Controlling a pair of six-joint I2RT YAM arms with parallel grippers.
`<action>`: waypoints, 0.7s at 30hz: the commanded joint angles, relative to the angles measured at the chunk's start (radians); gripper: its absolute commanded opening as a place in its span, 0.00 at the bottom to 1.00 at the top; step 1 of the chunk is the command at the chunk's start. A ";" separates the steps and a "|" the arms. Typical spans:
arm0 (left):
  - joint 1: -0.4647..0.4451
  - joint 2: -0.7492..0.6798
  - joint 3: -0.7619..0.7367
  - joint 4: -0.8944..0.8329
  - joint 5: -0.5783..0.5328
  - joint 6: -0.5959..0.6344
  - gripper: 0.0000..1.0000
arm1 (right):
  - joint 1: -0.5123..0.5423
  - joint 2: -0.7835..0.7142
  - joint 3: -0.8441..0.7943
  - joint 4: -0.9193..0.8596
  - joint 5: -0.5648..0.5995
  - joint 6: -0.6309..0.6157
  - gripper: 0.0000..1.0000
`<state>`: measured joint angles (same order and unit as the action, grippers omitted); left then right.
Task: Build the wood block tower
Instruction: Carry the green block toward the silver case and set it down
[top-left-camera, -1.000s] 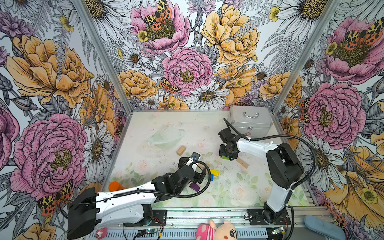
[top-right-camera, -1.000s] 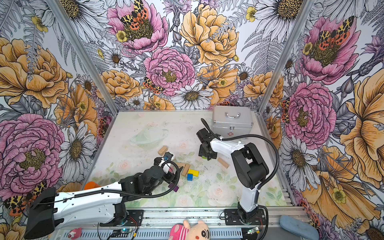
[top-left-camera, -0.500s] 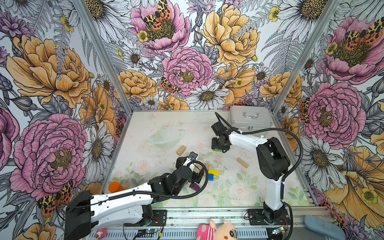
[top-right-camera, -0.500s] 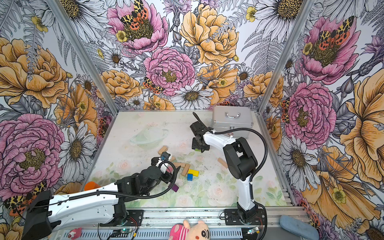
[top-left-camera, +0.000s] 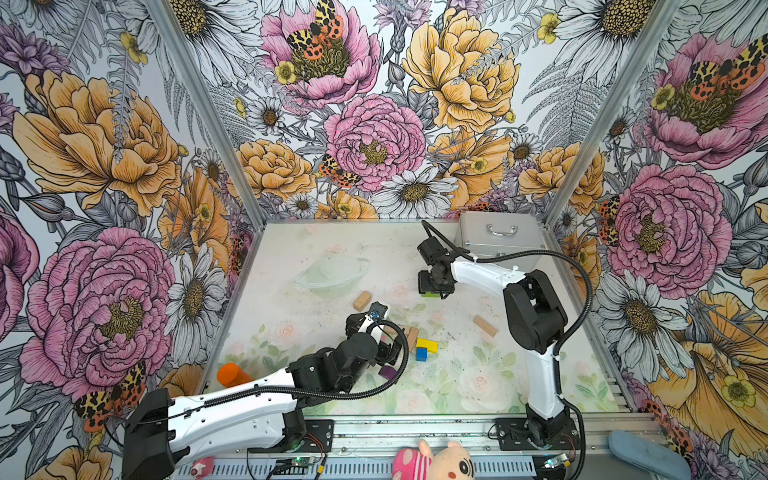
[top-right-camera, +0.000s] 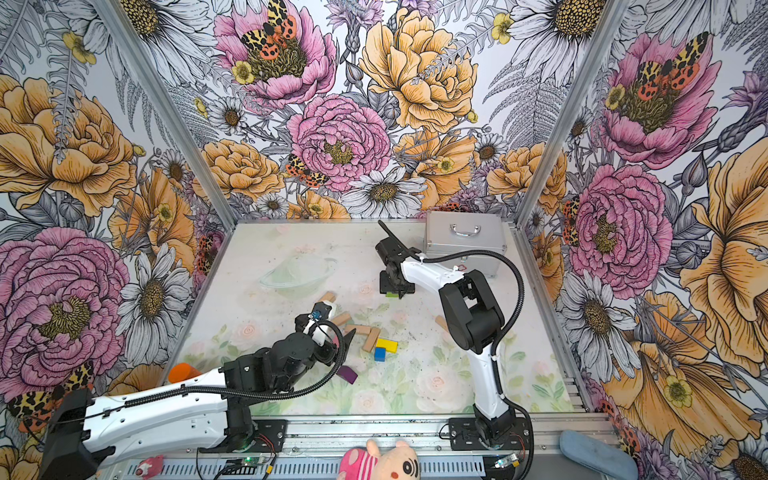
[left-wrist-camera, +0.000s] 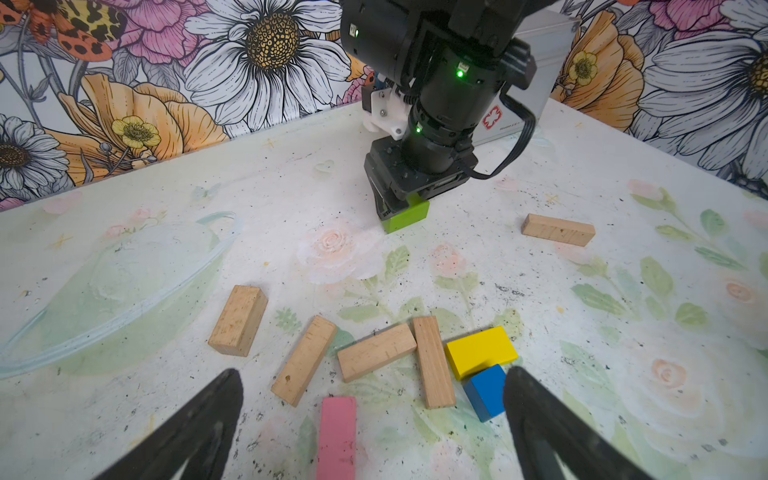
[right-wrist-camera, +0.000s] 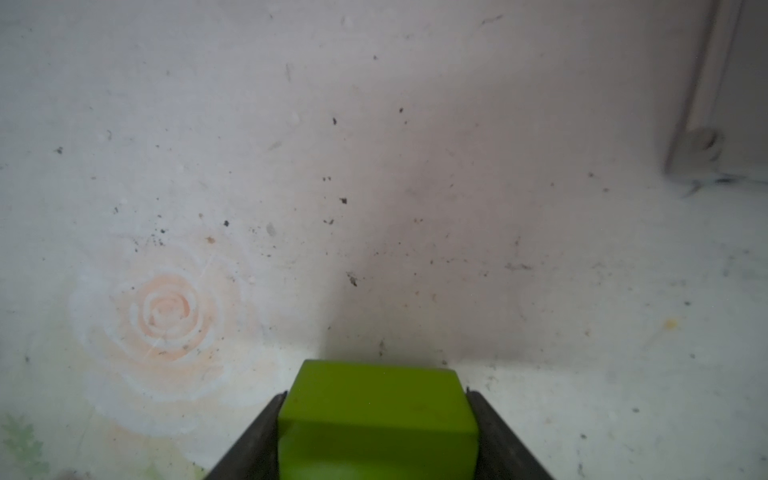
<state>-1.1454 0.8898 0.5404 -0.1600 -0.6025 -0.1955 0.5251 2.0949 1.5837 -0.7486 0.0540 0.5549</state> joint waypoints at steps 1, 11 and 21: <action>-0.005 -0.021 -0.010 -0.018 -0.023 -0.027 0.99 | 0.001 -0.007 0.021 -0.009 -0.009 -0.010 0.74; -0.014 -0.132 -0.029 -0.050 -0.012 -0.085 0.99 | 0.011 -0.285 -0.136 -0.020 0.007 0.004 0.77; -0.097 -0.260 -0.077 -0.150 -0.043 -0.206 0.99 | 0.028 -0.616 -0.497 -0.029 0.026 0.075 0.76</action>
<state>-1.2209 0.6521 0.4843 -0.2520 -0.6151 -0.3363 0.5358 1.5261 1.1538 -0.7628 0.0666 0.5915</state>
